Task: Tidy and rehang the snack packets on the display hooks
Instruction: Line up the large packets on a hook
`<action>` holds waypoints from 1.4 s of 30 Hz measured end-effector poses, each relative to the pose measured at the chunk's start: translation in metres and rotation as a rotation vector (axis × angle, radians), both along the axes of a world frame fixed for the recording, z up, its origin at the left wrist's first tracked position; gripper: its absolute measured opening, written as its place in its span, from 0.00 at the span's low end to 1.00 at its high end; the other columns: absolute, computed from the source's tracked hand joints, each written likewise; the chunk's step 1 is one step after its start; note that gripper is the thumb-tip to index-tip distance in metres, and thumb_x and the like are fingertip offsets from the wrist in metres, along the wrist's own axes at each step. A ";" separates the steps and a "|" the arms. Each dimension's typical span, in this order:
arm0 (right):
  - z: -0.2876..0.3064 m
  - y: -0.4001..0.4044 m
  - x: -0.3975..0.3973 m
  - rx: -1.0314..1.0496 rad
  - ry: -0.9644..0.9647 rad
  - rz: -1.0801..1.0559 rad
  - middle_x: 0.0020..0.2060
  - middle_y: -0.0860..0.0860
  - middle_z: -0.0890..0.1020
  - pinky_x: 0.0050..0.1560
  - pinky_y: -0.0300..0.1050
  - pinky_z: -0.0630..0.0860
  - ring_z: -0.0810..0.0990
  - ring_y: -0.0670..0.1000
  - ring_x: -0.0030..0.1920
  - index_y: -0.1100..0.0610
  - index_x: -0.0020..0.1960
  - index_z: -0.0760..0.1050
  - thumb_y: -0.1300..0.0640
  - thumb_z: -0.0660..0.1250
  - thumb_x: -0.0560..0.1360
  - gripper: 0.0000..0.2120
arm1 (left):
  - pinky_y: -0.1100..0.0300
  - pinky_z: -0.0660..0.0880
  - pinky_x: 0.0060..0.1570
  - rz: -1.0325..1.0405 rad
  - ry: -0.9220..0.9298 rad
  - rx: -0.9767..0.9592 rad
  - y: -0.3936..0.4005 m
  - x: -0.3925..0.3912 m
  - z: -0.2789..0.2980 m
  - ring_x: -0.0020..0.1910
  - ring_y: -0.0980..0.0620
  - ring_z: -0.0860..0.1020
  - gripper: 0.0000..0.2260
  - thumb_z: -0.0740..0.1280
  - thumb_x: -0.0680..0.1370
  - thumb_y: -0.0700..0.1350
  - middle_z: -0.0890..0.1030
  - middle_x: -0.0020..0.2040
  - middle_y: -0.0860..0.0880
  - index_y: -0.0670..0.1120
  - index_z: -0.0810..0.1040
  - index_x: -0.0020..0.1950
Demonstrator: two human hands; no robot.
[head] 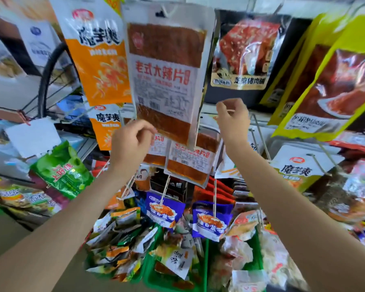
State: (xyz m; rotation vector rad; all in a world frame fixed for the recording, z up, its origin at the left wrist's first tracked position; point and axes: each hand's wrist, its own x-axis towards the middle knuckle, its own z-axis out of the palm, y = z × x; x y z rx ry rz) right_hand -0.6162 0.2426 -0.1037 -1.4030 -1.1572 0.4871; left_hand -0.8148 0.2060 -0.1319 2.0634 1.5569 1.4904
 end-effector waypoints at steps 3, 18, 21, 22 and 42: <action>0.027 -0.007 -0.003 0.067 0.046 0.030 0.46 0.61 0.79 0.50 0.53 0.76 0.77 0.55 0.45 0.61 0.47 0.73 0.53 0.58 0.79 0.11 | 0.60 0.76 0.39 0.021 -0.008 0.118 0.001 -0.003 0.032 0.40 0.51 0.79 0.09 0.60 0.75 0.34 0.79 0.42 0.49 0.41 0.78 0.49; 0.091 -0.030 -0.038 0.304 -0.598 0.621 0.49 0.54 0.83 0.51 0.46 0.77 0.82 0.52 0.48 0.57 0.62 0.73 0.55 0.68 0.73 0.18 | 0.51 0.75 0.54 0.004 0.117 0.016 0.027 0.012 0.093 0.58 0.48 0.73 0.20 0.65 0.75 0.37 0.69 0.62 0.46 0.45 0.67 0.66; 0.085 -0.028 -0.037 0.277 -0.591 0.639 0.52 0.56 0.82 0.50 0.42 0.74 0.80 0.53 0.50 0.57 0.69 0.68 0.52 0.67 0.74 0.25 | 0.54 0.74 0.53 0.022 0.091 0.020 0.028 0.009 0.096 0.56 0.50 0.74 0.19 0.62 0.76 0.34 0.70 0.60 0.47 0.45 0.68 0.66; 0.084 -0.026 -0.035 0.276 -0.591 0.633 0.53 0.57 0.81 0.50 0.42 0.74 0.80 0.54 0.51 0.57 0.69 0.68 0.52 0.67 0.74 0.25 | 0.55 0.74 0.52 0.027 0.095 0.027 0.028 0.007 0.097 0.56 0.51 0.74 0.18 0.61 0.76 0.35 0.70 0.60 0.46 0.44 0.68 0.65; 0.117 -0.030 -0.055 0.363 -1.127 0.122 0.62 0.61 0.71 0.60 0.62 0.68 0.68 0.64 0.62 0.62 0.55 0.76 0.62 0.63 0.72 0.12 | 0.52 0.65 0.66 0.141 0.255 0.114 0.041 -0.022 0.092 0.65 0.46 0.66 0.18 0.64 0.75 0.37 0.67 0.64 0.44 0.43 0.70 0.65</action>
